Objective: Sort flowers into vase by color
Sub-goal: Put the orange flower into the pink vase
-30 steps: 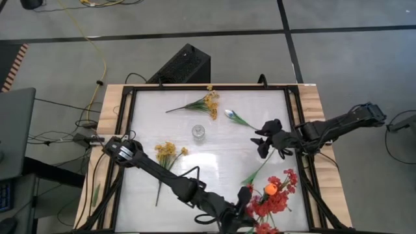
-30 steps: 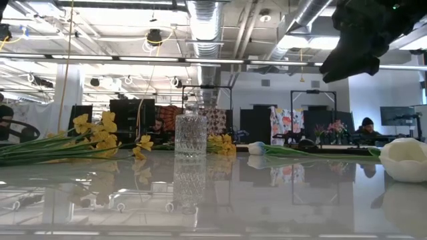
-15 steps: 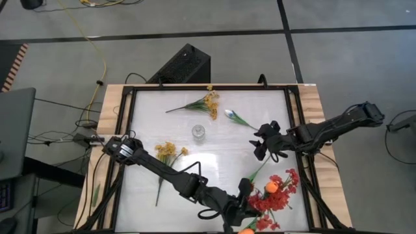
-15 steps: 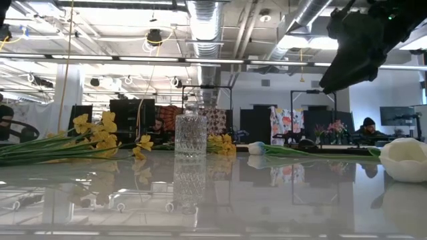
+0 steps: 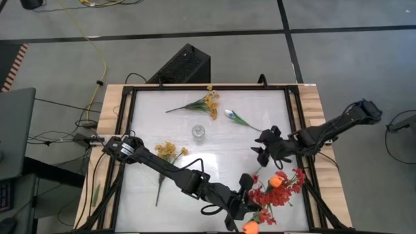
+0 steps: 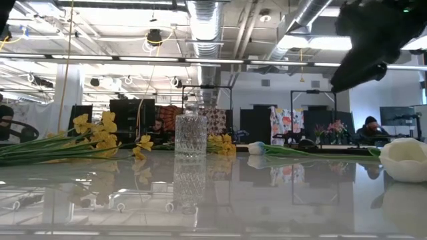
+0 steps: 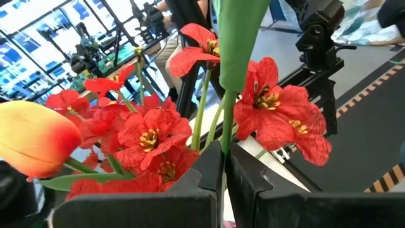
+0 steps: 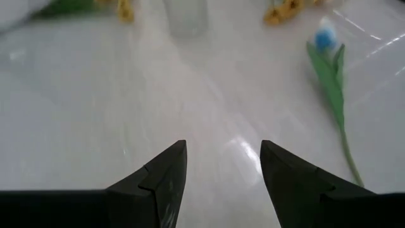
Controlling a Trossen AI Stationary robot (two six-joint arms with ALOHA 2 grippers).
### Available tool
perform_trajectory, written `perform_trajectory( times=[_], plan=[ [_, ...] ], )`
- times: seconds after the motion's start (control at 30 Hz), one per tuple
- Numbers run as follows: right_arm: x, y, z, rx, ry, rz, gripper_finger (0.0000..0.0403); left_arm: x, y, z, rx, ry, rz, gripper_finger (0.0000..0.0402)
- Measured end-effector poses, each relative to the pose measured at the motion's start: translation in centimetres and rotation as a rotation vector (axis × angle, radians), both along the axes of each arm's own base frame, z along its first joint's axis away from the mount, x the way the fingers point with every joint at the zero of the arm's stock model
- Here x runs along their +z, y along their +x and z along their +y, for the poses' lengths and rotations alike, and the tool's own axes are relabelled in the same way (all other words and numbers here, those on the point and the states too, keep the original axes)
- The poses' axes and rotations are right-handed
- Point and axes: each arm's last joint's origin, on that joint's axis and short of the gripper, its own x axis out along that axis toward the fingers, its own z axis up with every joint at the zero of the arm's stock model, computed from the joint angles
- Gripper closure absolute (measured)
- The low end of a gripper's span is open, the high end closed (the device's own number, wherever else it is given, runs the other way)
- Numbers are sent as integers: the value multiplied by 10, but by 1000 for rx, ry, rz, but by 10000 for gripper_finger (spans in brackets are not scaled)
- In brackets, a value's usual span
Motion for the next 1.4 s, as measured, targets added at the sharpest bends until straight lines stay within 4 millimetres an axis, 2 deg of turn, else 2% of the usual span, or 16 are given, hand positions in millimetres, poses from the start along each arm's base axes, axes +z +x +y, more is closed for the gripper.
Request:
perform_trajectory(
  times=[0.23, 0.4, 0.57, 0.77, 1.0, 1.4],
  plan=[
    [-13, -23, 2, -68, 9, 197, 178, 1, -1, -2, -27, -14, -1, 401],
    [-17, -34, 8, -97, 84, 261, 178, 5, 0, -4, -90, -73, -27, 401],
    [-17, -39, 21, -53, 145, 256, 178, 7, 0, -4, -103, -86, -46, 401],
    [-15, -46, 35, -71, 181, 170, 178, 8, 0, -3, -72, -58, -66, 401],
    [-13, -53, 53, 0, 256, 124, 178, 0, 4, 5, -45, -56, -56, 401],
    [-13, -63, 64, 81, 263, 136, 178, -1, 6, 9, -4, -31, -51, 401]
  ],
)
